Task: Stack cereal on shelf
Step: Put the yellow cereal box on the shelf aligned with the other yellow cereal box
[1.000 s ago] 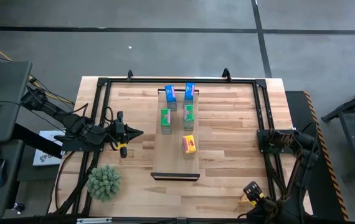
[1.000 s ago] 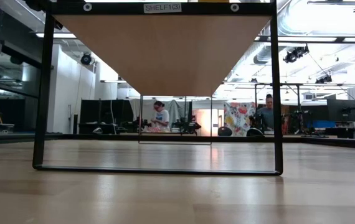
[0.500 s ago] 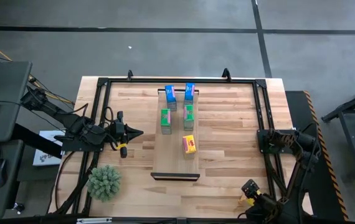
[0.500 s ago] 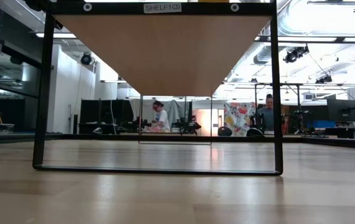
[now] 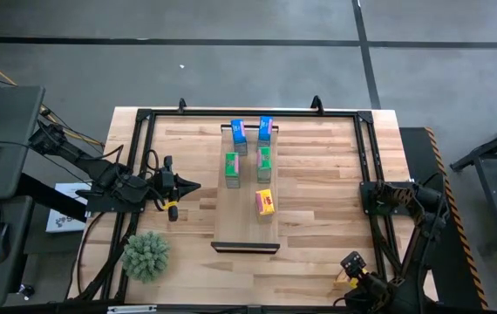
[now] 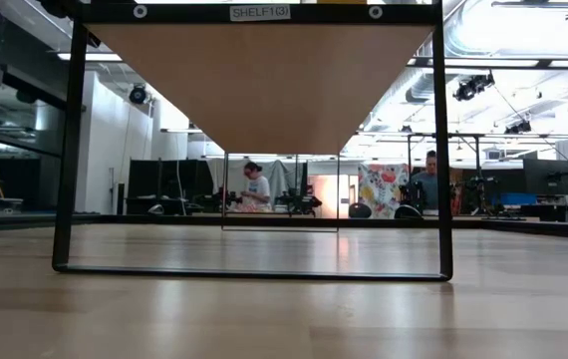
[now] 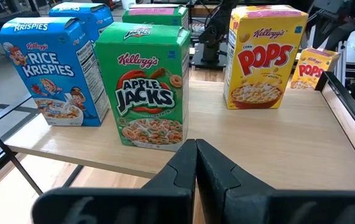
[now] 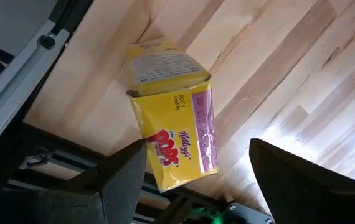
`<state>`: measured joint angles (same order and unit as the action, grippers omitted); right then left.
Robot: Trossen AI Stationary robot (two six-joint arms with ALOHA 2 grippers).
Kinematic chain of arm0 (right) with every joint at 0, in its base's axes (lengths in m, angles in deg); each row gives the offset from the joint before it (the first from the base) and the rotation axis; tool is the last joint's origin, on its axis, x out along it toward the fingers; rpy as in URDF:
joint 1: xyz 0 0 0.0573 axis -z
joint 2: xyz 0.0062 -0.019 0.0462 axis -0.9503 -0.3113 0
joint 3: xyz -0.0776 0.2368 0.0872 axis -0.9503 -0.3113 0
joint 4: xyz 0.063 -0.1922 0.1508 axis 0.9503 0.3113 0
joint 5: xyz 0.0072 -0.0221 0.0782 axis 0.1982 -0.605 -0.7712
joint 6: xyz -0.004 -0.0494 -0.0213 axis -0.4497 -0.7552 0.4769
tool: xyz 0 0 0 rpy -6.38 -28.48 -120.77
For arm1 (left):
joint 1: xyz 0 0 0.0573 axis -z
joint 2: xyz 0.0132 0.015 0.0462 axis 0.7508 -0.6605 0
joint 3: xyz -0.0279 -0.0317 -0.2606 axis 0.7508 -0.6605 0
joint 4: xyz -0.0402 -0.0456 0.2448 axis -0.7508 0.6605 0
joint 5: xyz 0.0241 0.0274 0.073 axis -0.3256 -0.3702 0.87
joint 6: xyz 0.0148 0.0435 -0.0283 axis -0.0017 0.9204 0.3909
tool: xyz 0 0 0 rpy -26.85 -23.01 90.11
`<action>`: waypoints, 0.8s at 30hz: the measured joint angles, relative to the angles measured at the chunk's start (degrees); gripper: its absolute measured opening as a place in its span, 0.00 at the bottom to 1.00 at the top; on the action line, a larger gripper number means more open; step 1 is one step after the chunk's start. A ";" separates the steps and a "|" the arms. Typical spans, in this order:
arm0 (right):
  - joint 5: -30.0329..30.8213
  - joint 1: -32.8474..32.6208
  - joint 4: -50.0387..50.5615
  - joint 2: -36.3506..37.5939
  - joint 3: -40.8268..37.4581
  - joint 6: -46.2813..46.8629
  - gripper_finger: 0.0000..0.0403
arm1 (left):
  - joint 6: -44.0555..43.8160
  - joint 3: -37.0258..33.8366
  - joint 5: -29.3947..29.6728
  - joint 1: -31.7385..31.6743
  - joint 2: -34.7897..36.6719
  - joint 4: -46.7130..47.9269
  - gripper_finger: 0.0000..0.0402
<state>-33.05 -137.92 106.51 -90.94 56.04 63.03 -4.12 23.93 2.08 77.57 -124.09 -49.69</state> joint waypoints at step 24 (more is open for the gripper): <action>0.60 0.07 -6.46 -0.02 -5.55 0.25 0.69 | 0.02 0.00 0.00 0.00 -0.02 0.00 0.00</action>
<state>-32.45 -137.86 100.05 -90.96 50.49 63.28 -4.09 23.93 2.08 77.57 -124.11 -49.69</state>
